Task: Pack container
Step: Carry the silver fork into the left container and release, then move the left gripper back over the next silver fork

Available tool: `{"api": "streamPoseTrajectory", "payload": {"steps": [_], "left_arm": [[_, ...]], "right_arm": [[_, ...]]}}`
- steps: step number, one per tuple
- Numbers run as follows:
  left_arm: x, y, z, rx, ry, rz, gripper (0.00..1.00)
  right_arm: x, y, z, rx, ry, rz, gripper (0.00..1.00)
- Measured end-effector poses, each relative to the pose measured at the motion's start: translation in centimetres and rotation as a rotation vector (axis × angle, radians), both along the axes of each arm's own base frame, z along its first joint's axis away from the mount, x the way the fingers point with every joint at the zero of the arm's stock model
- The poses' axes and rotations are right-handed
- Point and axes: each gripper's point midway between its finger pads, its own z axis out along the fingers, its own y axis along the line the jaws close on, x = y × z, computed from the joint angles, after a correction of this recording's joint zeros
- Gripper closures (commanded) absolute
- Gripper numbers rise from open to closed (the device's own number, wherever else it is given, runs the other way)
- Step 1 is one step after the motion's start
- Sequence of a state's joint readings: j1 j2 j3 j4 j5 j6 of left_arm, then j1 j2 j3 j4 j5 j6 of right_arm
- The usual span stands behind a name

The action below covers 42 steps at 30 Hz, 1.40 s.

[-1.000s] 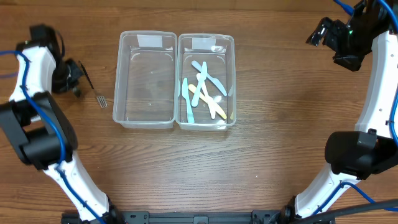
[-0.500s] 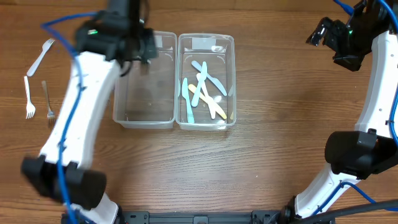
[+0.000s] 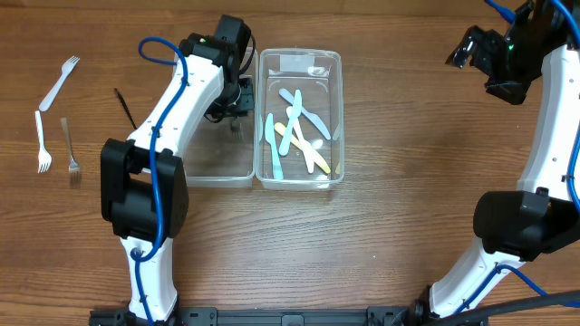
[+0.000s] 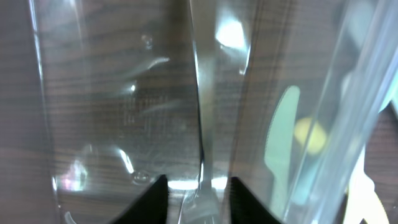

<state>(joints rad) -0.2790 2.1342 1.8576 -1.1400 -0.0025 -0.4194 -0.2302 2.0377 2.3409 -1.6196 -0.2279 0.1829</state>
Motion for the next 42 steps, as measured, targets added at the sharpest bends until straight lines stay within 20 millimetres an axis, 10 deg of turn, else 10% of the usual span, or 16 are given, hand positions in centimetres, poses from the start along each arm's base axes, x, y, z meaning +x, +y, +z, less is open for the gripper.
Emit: {"api": "streamPoseTrajectory", "payload": {"steps": [9, 11, 18, 23, 30, 37, 42], "left_arm": [[-0.8, 1.1, 1.5, 0.057, 0.022, 0.006, 0.39], [-0.6, 2.3, 4.7, 0.104, -0.036, 0.018, 0.21], [-3.6, 8.8, 19.3, 0.087, -0.332, 0.206, 0.08], [-7.6, 17.7, 23.1, 0.116, -0.38, 0.466, 0.07], [-7.3, 23.3, 13.8, 0.063, -0.22, 0.624, 0.02], [-7.4, 21.6, 2.8, -0.011, -0.094, 0.588, 0.0], [-6.1, 21.4, -0.6, -0.031, -0.115, 0.539, 0.0]], "right_arm": [[0.0, 0.0, 0.0, 0.0, 0.0, 0.001, 0.0], [0.0, 0.0, 0.0, 0.0, 0.0, 0.0, 0.0], [0.0, 0.0, 0.0, 0.001, 0.001, 0.0, 0.0], [0.0, 0.0, 0.0, 0.0, 0.001, 0.0, 0.0], [-0.1, 0.0, 0.0, 0.002, 0.005, 0.0, 0.0], [-0.1, 0.0, 0.0, 0.002, 0.006, 0.0, 0.0], [-0.2, 0.0, 0.0, 0.002, 0.007, 0.0, 0.0]]}}
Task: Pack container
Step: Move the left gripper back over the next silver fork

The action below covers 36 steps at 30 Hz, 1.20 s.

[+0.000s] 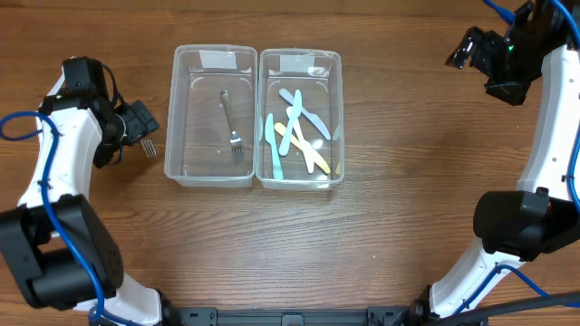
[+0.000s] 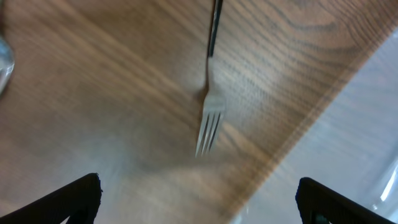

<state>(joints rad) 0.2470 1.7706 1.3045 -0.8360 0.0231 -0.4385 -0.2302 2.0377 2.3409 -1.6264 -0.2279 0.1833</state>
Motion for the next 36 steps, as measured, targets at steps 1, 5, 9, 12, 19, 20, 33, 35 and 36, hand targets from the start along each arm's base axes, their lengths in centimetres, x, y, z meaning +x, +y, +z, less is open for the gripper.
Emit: {"api": "streamPoseTrajectory", "payload": {"steps": [1, 5, 9, 12, 19, 20, 33, 35, 36], "left_arm": [[0.4, 0.1, -0.5, 0.003, -0.005, -0.006, 0.01], [1.9, 0.3, -2.0, 0.013, -0.026, -0.026, 0.02], [2.9, 0.5, -3.5, 0.016, -0.032, -0.031, 0.02], [2.9, 0.5, -5.2, 0.009, -0.005, -0.031, 0.02], [2.5, 0.6, -7.5, 0.003, 0.048, -0.032, 0.04], [2.5, 0.6, -7.5, 0.003, 0.05, -0.033, 0.05], [1.7, 0.7, -7.8, 0.012, 0.089, -0.038, 0.31], [1.4, 0.7, -7.8, 0.015, 0.1, -0.037, 0.33], [1.2, 0.7, -7.9, 0.017, 0.111, -0.038, 0.35]], "right_arm": [[0.0, 0.0, 0.0, 0.001, 0.0, 0.001, 0.0], [0.0, 0.0, 0.0, 0.001, 0.001, 0.001, 0.0], [-0.1, 0.0, 0.0, 0.001, 0.004, 0.0, 0.0], [-0.1, 0.0, 0.0, 0.002, 0.005, 0.0, 0.0], [-0.1, 0.0, 0.0, 0.002, 0.006, 0.001, 0.0], [-0.1, 0.0, 0.0, 0.002, 0.005, 0.0, 0.0], [-0.1, 0.0, 0.0, 0.002, 0.005, 0.001, 0.0], [-0.1, 0.0, 0.0, 0.002, 0.006, 0.0, 0.0], [-0.1, 0.0, 0.0, 0.002, 0.006, 0.001, 0.0]]}}
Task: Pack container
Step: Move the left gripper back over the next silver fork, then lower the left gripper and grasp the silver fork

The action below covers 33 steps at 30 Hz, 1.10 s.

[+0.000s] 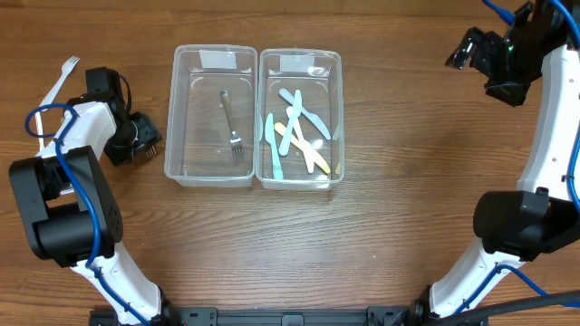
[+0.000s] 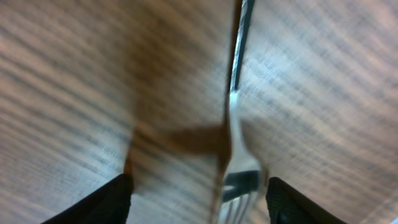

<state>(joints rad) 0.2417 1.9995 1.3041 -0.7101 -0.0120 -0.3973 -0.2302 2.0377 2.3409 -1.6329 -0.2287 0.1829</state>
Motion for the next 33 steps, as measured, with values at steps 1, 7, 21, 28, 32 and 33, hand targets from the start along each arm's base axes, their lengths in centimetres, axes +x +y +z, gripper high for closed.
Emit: {"api": "streamPoseTrajectory", "payload": {"steps": [1, 7, 21, 28, 32, 33], "left_arm": [[-0.2, 0.1, 0.0, 0.004, 0.01, 0.0, 0.37], [-1.0, 0.5, -0.2, 0.031, 0.046, 0.0, 0.52], [-0.2, 0.9, -0.1, 0.05, 0.013, 0.002, 0.66], [0.3, 1.0, -0.1, 0.057, -0.004, 0.001, 0.77], [0.3, 1.0, -0.1, 0.057, -0.006, 0.001, 0.78], [0.3, 1.0, -0.1, 0.058, -0.006, 0.002, 0.78]], "right_arm": [[0.0, 0.0, 0.0, 0.0, 0.0, 0.0, 0.0], [0.0, 0.0, 0.0, 0.0, 0.0, 0.0, 0.0], [0.0, 0.0, 0.0, 0.0, 0.001, 0.0, 0.0], [0.0, 0.0, 0.0, 0.0, 0.002, 0.0, 0.0], [0.0, 0.0, 0.0, 0.0, 0.001, 0.0, 0.0], [0.0, 0.0, 0.0, 0.0, 0.002, 0.0, 0.0]]}}
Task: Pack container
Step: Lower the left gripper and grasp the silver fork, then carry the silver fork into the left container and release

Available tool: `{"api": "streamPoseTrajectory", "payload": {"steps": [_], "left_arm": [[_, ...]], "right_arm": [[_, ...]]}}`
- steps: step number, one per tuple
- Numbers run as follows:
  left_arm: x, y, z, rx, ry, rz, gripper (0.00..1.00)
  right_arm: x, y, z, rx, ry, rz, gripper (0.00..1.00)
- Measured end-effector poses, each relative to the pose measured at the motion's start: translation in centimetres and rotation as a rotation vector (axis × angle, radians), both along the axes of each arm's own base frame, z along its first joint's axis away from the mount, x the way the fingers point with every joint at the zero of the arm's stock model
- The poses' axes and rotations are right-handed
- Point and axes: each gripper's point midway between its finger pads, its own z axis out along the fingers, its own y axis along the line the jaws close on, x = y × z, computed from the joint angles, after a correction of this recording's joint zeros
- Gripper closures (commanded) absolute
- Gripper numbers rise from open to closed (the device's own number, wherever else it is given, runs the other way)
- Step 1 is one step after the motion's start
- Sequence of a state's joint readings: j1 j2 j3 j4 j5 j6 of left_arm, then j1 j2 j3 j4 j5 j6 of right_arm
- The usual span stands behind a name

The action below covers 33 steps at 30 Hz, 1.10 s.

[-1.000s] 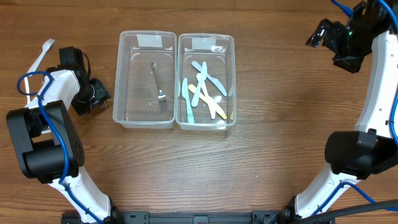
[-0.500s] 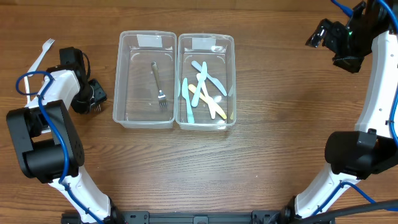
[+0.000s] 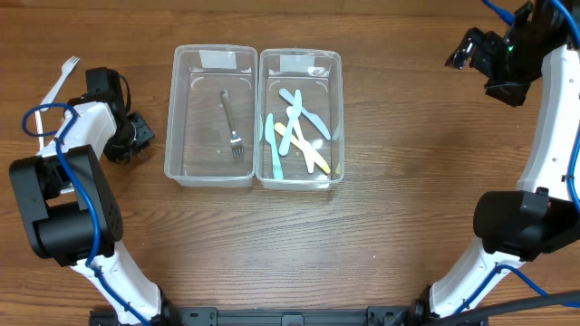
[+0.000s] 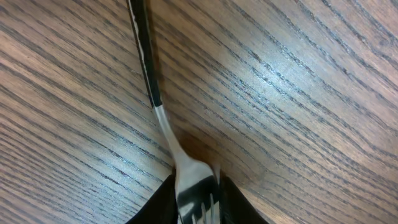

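Note:
My left gripper (image 3: pixel 138 132) is low on the table just left of the two clear containers. In the left wrist view its jaws stand close together on the tined head of a metal fork (image 4: pixel 165 129) with a black handle; the gripper (image 4: pixel 198 208) is shut on it and the fork lies on the wood. The left container (image 3: pixel 178 161) holds one metal fork (image 3: pixel 228 121). The right container (image 3: pixel 337 63) holds several pastel plastic knives (image 3: pixel 298 127). My right gripper (image 3: pixel 468 47) hangs raised at the far right corner, away from everything.
A white plastic fork (image 3: pixel 62 76) lies at the table's far left, beside my left arm (image 3: pixel 77 122). The arm covers the wood around it. The two containers stand side by side, touching.
The left gripper's fingers stood wide apart on either side of the black-handled fork; now they are shut on its head. The arm has barely shifted. The right arm is unchanged.
First my left gripper was inside the left container, shut on a metal fork. Then that fork lay in the container and the gripper was open left of it, above a black-handled fork. Then it was low around that fork, and now it grips it.

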<state>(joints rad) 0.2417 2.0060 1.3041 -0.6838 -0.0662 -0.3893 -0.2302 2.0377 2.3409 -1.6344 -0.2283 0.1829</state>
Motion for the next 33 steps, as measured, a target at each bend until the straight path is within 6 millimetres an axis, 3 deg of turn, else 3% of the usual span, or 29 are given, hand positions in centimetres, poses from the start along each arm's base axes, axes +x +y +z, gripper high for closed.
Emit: {"api": "streamPoseTrajectory", "payload": {"steps": [4, 14, 24, 27, 29, 33], "left_arm": [[0.0, 0.0, 0.0, 0.001, 0.0, 0.0, 0.8], [0.0, 0.0, 0.0, -0.001, -0.001, 0.0, 0.96], [-0.1, -0.1, 0.1, -0.005, 0.008, -0.001, 0.96], [-1.3, -0.5, 0.3, -0.019, 0.071, -0.011, 0.96], [-1.5, -1.0, 1.0, -0.024, 0.102, -0.032, 0.96], [0.3, -2.9, 6.0, -0.004, 0.094, -0.11, 0.96]], "right_arm": [[0.0, 0.0, 0.0, 0.0, 0.0, 0.0, 0.0], [0.0, 0.0, 0.0, 0.0, 0.0, 0.0, 0.0], [0.0, 0.0, 0.0, 0.0, 0.0, 0.0, 0.0], [0.0, 0.0, 0.0, 0.0, 0.0, 0.0, 0.0], [0.0, 0.0, 0.0, 0.0, 0.0, 0.0, 0.0], [0.0, 0.0, 0.0, 0.0, 0.0, 0.0, 0.0]]}}
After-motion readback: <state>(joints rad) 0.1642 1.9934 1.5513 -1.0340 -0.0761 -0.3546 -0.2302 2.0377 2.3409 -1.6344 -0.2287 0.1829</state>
